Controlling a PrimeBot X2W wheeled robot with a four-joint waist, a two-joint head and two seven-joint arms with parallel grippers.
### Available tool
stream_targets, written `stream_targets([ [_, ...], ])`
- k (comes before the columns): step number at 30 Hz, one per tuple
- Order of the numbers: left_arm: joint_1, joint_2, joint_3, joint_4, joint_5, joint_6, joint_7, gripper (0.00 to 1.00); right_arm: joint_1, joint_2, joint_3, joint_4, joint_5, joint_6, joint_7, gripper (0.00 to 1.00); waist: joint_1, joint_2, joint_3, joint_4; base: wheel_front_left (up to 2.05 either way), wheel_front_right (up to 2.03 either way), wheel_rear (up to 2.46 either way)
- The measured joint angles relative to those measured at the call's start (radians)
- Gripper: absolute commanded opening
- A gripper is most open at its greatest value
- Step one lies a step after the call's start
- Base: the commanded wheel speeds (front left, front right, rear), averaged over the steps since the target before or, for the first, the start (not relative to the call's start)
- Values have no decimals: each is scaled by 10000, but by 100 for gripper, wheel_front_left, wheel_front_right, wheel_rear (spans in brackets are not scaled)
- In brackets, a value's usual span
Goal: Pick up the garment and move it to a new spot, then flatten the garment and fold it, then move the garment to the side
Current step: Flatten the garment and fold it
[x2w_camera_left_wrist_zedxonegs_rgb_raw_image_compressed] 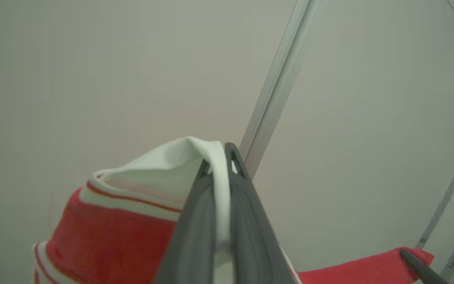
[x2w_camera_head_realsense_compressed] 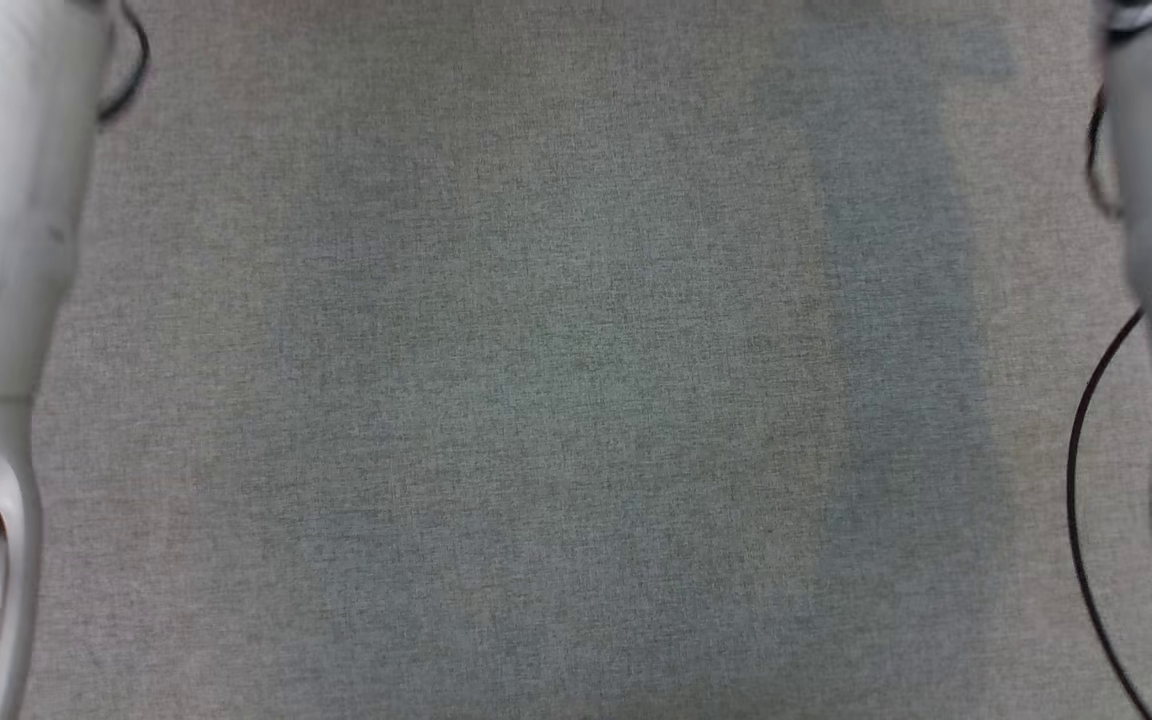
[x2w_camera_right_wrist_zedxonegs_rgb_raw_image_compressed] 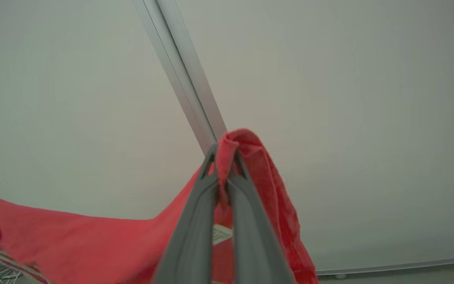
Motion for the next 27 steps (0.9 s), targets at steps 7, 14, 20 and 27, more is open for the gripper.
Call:
stream_targets([
  [7, 3563, 355, 1191, -1524, 516, 0, -17, 0, 2943, 169, 535, -1275, 161, 0, -8, 0, -1, 0, -423, -54, 0, 0, 0],
  [14, 7443, -242, 2502, -3137, 1225, 0, -17, 0, 5934, -52, 872, -2679, 692, 0, -6, 0, -4, -4, -1155, 154, 0, 0, 0],
  [20, 10604, -679, 3116, -4084, 1427, 0, -17, 0, 8113, -165, 1081, -3595, 1461, 0, -6, 0, -5, -6, -1868, 218, 0, 0, 0],
  [27, 13051, -1371, 3613, -4961, 1850, 0, -15, 0, 10339, -242, 393, -4472, 2105, 0, -10, 0, -4, -7, -2822, 348, 0, 0, 0],
])
